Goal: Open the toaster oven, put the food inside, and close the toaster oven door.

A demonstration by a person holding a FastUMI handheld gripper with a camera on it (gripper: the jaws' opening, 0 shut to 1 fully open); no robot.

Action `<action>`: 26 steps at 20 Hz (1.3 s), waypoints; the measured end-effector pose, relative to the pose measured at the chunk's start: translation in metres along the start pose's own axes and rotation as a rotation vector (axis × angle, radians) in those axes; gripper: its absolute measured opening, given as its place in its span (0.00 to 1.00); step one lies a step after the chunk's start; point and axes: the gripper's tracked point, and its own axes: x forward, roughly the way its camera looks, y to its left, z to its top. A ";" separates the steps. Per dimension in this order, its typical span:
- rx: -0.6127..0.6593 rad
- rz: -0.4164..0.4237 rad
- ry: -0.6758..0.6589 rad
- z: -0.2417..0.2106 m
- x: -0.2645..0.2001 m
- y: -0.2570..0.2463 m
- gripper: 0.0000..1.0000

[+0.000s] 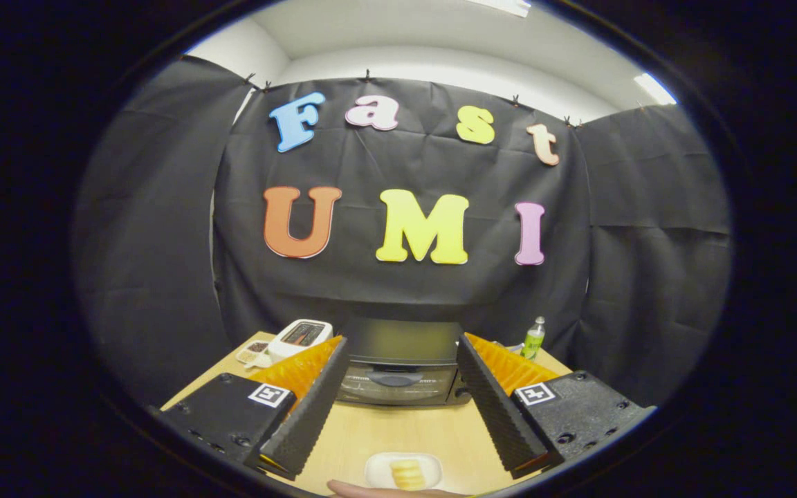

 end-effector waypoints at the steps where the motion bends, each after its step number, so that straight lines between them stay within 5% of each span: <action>1: -0.013 -0.007 0.005 -0.005 0.008 0.001 1.00; 12: 0.076 0.028 0.243 -0.098 0.113 0.006 1.00; 20: 0.092 0.077 0.255 -0.146 0.198 -0.016 1.00; 26: 0.110 0.091 0.254 -0.158 0.215 -0.010 1.00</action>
